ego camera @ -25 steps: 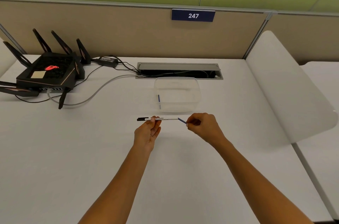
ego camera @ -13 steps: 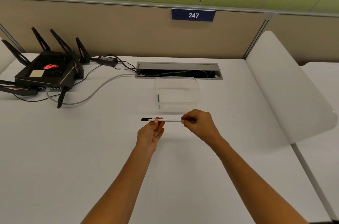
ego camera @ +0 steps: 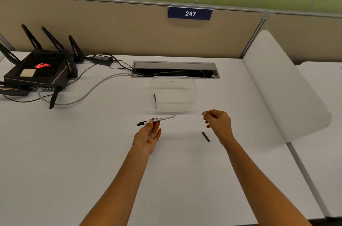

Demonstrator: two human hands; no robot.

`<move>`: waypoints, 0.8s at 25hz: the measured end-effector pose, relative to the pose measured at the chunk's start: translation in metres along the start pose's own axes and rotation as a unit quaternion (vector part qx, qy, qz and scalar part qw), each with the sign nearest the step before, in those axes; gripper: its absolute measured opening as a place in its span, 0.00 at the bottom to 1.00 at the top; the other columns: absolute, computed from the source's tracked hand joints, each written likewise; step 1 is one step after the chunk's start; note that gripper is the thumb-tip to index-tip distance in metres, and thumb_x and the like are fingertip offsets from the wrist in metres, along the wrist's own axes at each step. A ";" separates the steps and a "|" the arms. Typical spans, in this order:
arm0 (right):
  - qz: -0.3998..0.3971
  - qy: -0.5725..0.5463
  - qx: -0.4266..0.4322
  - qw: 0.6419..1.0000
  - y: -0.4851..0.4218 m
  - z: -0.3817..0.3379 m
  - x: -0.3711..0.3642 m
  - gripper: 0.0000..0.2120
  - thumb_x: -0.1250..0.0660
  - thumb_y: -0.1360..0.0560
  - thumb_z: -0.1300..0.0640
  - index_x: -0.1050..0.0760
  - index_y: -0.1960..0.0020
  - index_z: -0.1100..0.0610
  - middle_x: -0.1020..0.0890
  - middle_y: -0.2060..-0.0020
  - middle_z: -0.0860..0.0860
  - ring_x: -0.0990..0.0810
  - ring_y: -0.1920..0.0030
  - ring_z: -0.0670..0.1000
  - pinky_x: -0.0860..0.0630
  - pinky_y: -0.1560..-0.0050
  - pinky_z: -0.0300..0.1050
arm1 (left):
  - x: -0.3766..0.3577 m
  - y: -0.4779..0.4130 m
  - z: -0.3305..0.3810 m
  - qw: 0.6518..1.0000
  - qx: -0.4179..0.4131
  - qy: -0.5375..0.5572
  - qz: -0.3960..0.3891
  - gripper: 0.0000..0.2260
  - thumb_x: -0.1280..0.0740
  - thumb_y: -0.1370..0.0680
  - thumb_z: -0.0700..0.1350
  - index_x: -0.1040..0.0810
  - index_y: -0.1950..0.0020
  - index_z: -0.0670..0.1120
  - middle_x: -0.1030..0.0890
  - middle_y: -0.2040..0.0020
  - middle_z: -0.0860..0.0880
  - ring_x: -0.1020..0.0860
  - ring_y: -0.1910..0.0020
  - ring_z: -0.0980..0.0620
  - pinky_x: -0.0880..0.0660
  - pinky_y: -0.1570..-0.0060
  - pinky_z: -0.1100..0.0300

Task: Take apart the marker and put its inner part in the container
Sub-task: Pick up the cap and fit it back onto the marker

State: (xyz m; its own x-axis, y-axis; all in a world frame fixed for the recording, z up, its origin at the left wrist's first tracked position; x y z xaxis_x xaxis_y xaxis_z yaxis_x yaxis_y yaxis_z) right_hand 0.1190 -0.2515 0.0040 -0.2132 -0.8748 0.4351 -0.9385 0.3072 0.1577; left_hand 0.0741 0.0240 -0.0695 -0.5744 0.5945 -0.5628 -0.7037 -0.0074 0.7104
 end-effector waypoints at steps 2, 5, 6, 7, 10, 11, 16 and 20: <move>0.010 0.038 -0.040 0.998 -0.005 0.028 0.013 0.06 0.33 0.26 0.60 0.17 0.54 0.59 0.15 0.61 0.55 0.17 0.63 0.51 0.18 0.62 0.43 | 0.000 0.000 -0.001 1.000 0.005 0.005 0.004 0.03 0.33 0.22 0.41 0.21 0.54 0.42 0.15 0.65 0.49 0.18 0.55 0.53 0.26 0.43 0.53; -0.004 0.127 -0.083 0.988 -0.005 0.067 0.018 0.06 0.31 0.27 0.61 0.17 0.54 0.59 0.15 0.59 0.54 0.19 0.62 0.54 0.19 0.56 0.49 | -0.001 0.002 -0.003 1.000 0.011 0.008 0.005 0.03 0.33 0.22 0.41 0.22 0.55 0.42 0.15 0.66 0.49 0.19 0.55 0.53 0.26 0.42 0.54; -0.015 0.161 -0.091 0.983 -0.002 0.077 0.015 0.05 0.30 0.28 0.60 0.17 0.54 0.59 0.16 0.59 0.53 0.20 0.61 0.53 0.22 0.57 0.47 | -0.002 0.002 -0.004 1.000 0.013 0.008 0.006 0.03 0.33 0.22 0.41 0.22 0.55 0.42 0.15 0.66 0.49 0.19 0.55 0.53 0.26 0.42 0.54; -0.026 0.193 -0.096 0.976 0.001 0.085 0.011 0.05 0.30 0.28 0.59 0.17 0.53 0.58 0.17 0.59 0.52 0.21 0.60 0.52 0.25 0.58 0.44 | -0.002 0.002 -0.004 1.000 0.014 0.008 0.007 0.04 0.33 0.22 0.41 0.22 0.55 0.43 0.15 0.66 0.49 0.19 0.55 0.54 0.26 0.42 0.54; -0.042 0.254 -0.090 0.962 0.008 0.097 -0.003 0.07 0.29 0.28 0.58 0.18 0.52 0.58 0.20 0.59 0.50 0.22 0.59 0.52 0.28 0.58 0.43 | -0.002 0.005 -0.004 1.000 0.016 0.007 0.010 0.04 0.33 0.22 0.41 0.22 0.55 0.42 0.15 0.66 0.49 0.19 0.55 0.54 0.27 0.42 0.53; -0.040 0.271 -0.080 0.958 0.009 0.096 -0.006 0.07 0.30 0.28 0.58 0.19 0.51 0.58 0.21 0.59 0.50 0.22 0.58 0.52 0.27 0.58 0.44 | -0.002 0.006 -0.004 1.000 0.015 0.006 0.011 0.04 0.33 0.22 0.41 0.22 0.55 0.42 0.15 0.66 0.49 0.19 0.55 0.54 0.27 0.41 0.53; -0.037 0.348 -0.020 0.936 0.009 0.084 -0.020 0.05 0.36 0.24 0.60 0.21 0.53 0.60 0.20 0.54 0.55 0.21 0.54 0.56 0.23 0.55 0.49 | -0.002 0.009 -0.002 1.000 0.014 0.010 0.012 0.04 0.33 0.22 0.41 0.22 0.56 0.42 0.15 0.63 0.48 0.19 0.54 0.53 0.27 0.41 0.53; -0.028 0.273 -0.035 0.961 0.009 0.076 -0.022 0.06 0.36 0.27 0.62 0.21 0.56 0.57 0.18 0.58 0.53 0.21 0.59 0.54 0.24 0.61 0.45 | 0.000 0.009 -0.002 1.000 0.013 0.010 0.012 0.04 0.33 0.22 0.41 0.21 0.56 0.42 0.15 0.61 0.48 0.19 0.54 0.53 0.27 0.40 0.53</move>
State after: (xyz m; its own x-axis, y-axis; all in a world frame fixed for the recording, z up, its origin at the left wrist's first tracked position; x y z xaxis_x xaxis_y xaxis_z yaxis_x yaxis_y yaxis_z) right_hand 0.0946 -0.2577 -0.0713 0.0280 -0.5695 0.8215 -0.9200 0.3067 0.2440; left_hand 0.0674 0.0223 -0.0640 -0.5997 0.5778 -0.5536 -0.6783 -0.0001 0.7348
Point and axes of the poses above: each hand's wrist, its own y-axis away from the middle knuckle, its own x-axis out of the back of the hand, z = x × y, the point moved 9 cm from there along -y, towards the middle knuckle
